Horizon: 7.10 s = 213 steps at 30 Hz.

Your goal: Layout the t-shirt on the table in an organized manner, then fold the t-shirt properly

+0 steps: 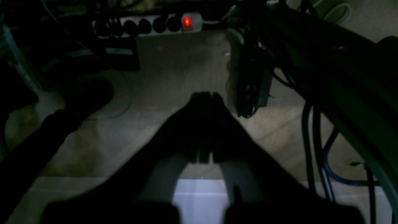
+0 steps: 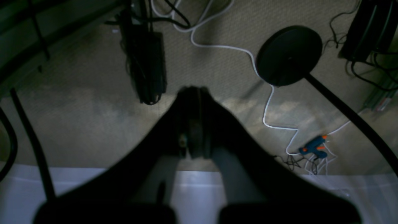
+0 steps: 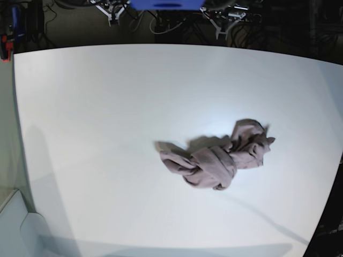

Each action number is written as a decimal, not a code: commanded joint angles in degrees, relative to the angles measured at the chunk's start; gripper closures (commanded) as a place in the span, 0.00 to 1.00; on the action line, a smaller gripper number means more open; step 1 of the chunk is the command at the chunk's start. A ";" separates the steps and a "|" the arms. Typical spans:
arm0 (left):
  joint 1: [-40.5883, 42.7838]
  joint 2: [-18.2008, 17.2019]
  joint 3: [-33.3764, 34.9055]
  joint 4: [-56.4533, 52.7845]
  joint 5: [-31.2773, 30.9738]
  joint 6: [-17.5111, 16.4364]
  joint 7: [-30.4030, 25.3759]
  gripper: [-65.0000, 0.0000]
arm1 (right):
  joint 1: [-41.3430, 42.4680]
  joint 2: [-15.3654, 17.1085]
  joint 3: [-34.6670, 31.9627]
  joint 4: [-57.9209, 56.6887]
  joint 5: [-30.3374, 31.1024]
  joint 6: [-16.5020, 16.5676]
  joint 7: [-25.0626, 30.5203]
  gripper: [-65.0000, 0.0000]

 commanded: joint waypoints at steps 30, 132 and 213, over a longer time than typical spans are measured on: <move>0.24 0.25 0.10 0.10 -0.14 0.40 -0.09 1.00 | -2.68 0.59 -0.29 3.06 -0.34 0.95 -0.21 1.00; 24.24 5.96 2.47 107.44 -0.58 0.32 21.28 0.57 | -10.33 13.43 -2.31 106.00 20.67 0.95 -34.67 0.76; -0.82 3.41 -20.56 84.15 -39.79 0.67 41.23 1.00 | -11.82 14.04 5.87 102.84 20.76 0.95 -34.58 0.76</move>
